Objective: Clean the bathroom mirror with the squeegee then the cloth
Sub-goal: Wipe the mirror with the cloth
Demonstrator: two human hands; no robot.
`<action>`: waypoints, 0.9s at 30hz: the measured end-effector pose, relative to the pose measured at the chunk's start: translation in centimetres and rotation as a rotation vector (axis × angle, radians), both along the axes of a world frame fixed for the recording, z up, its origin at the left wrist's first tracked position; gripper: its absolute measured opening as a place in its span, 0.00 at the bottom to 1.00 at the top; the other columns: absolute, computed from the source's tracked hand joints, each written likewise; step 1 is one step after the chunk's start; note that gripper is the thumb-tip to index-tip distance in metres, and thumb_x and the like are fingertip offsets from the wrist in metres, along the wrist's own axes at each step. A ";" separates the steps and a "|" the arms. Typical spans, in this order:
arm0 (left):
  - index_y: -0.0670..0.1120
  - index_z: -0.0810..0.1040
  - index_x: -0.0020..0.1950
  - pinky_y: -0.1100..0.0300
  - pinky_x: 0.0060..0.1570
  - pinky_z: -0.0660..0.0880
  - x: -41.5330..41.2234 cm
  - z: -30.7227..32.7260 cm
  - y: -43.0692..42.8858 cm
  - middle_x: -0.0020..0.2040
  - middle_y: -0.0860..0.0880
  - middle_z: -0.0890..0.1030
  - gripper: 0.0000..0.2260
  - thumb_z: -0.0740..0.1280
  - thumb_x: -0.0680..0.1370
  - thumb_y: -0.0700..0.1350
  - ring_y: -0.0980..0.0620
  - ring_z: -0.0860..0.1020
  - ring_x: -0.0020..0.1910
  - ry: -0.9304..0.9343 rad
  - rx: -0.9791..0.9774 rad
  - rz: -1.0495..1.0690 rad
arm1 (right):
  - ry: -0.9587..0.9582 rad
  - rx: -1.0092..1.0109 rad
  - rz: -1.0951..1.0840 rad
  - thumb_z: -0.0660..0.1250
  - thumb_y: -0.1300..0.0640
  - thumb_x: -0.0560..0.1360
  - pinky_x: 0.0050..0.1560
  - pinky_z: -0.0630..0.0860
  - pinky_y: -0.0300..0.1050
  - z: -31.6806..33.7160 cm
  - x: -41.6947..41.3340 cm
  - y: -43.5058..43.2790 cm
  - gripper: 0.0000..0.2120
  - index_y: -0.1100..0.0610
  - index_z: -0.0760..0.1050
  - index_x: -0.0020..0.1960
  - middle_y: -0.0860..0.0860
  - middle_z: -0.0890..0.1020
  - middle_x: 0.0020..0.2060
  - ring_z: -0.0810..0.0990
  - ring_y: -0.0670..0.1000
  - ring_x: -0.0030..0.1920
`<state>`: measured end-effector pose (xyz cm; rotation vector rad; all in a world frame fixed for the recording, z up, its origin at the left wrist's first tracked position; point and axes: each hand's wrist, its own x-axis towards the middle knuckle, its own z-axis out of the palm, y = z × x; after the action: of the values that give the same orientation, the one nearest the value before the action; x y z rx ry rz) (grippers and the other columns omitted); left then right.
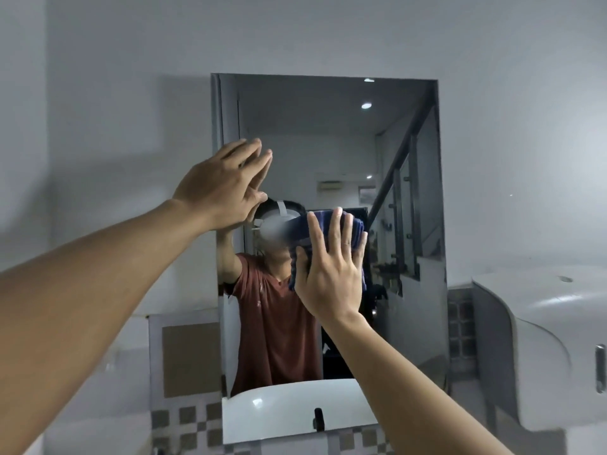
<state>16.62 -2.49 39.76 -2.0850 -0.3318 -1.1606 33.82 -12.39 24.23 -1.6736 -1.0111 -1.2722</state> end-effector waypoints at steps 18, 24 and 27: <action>0.46 0.62 0.79 0.40 0.60 0.77 0.0 -0.6 -0.1 0.81 0.45 0.57 0.31 0.66 0.79 0.55 0.41 0.65 0.76 -0.003 -0.065 -0.014 | -0.399 -0.368 0.163 0.58 0.49 0.82 0.78 0.51 0.68 -3.8 -5.3 3.5 0.28 0.52 0.59 0.80 0.58 0.60 0.80 0.52 0.58 0.82; 0.46 0.61 0.79 0.42 0.63 0.74 0.0 -1.0 0.0 0.81 0.42 0.56 0.29 0.64 0.81 0.54 0.41 0.60 0.78 -0.018 -0.033 -0.005 | -0.468 -0.442 0.141 0.60 0.49 0.80 0.77 0.52 0.68 -5.4 -4.4 2.3 0.29 0.52 0.60 0.80 0.59 0.61 0.80 0.53 0.60 0.81; 0.44 0.63 0.78 0.44 0.66 0.72 -0.5 -2.7 0.1 0.79 0.39 0.59 0.27 0.64 0.81 0.51 0.39 0.63 0.77 -0.069 -0.014 -0.018 | -0.460 -0.463 0.127 0.58 0.48 0.81 0.78 0.52 0.67 -6.3 -3.3 1.4 0.29 0.53 0.59 0.81 0.60 0.60 0.80 0.52 0.60 0.82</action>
<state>16.17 -2.36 37.02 -2.0672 -0.3555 -1.2459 30.49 -11.00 17.97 -1.6395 -1.7695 -1.4485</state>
